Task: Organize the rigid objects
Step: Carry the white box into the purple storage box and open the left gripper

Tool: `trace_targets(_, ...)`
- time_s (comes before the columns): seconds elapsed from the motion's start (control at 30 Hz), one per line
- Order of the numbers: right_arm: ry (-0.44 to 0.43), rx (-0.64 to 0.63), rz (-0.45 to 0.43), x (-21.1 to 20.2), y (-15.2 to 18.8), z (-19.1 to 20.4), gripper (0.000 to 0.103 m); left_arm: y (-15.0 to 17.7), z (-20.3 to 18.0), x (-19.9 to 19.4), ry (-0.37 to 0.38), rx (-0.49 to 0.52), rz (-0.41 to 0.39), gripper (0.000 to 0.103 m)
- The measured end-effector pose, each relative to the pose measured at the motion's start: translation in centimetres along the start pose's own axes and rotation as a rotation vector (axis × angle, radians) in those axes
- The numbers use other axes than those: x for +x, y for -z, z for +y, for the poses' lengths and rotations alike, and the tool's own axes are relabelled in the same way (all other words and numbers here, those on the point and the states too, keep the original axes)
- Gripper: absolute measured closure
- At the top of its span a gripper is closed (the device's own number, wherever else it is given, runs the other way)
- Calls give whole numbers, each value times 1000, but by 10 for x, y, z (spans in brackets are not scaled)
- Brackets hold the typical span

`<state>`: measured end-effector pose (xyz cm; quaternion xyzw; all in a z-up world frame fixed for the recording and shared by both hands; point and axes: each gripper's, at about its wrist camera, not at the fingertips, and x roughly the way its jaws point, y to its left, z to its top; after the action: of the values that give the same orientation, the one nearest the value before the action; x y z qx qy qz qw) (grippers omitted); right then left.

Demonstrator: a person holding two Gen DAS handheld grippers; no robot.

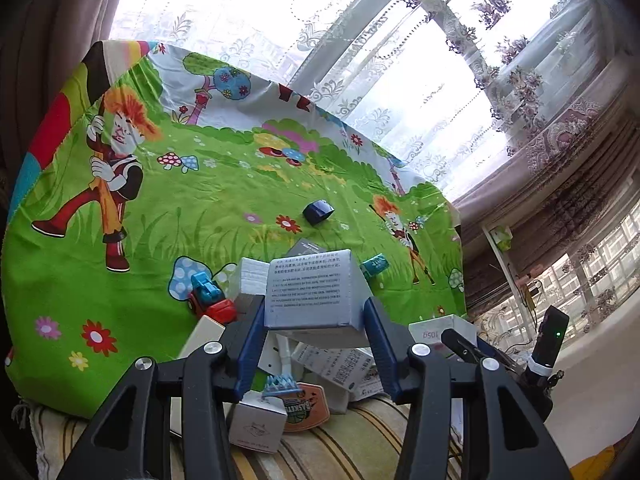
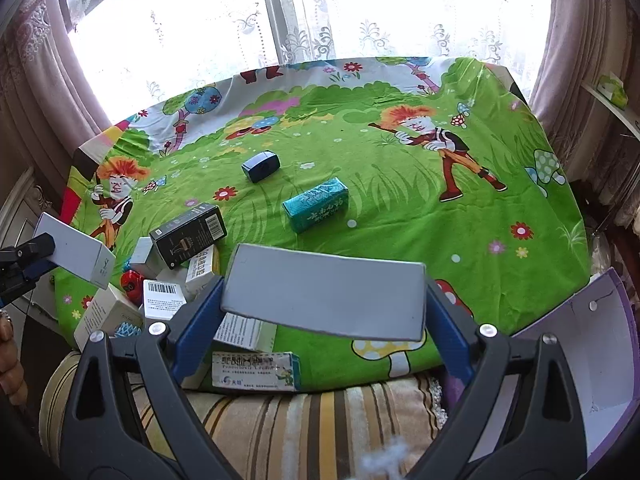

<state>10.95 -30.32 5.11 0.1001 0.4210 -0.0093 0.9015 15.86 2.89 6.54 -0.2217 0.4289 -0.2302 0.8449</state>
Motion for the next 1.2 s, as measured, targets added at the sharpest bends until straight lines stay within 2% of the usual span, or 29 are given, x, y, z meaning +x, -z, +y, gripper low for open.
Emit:
trace_targets(0.2,26,23,2,-26,19,-35,8,27,-39,8,97,10,39,53)
trace_targets(0.57,110,111,14,-66,60,-117,8,84,-120,54,236,62,205,53)
trace_targets(0.93,191,183,55,-80,92,-175,8,141,-187,104,277,117,374,53)
trace_targets(1.17,208,239,81,-82,102,-196,7,160,-208,122,267,139,438,53)
trace_targets(1.2,222,240,81,-83,102,-198,7,162,-210,125,269,141,451,50)
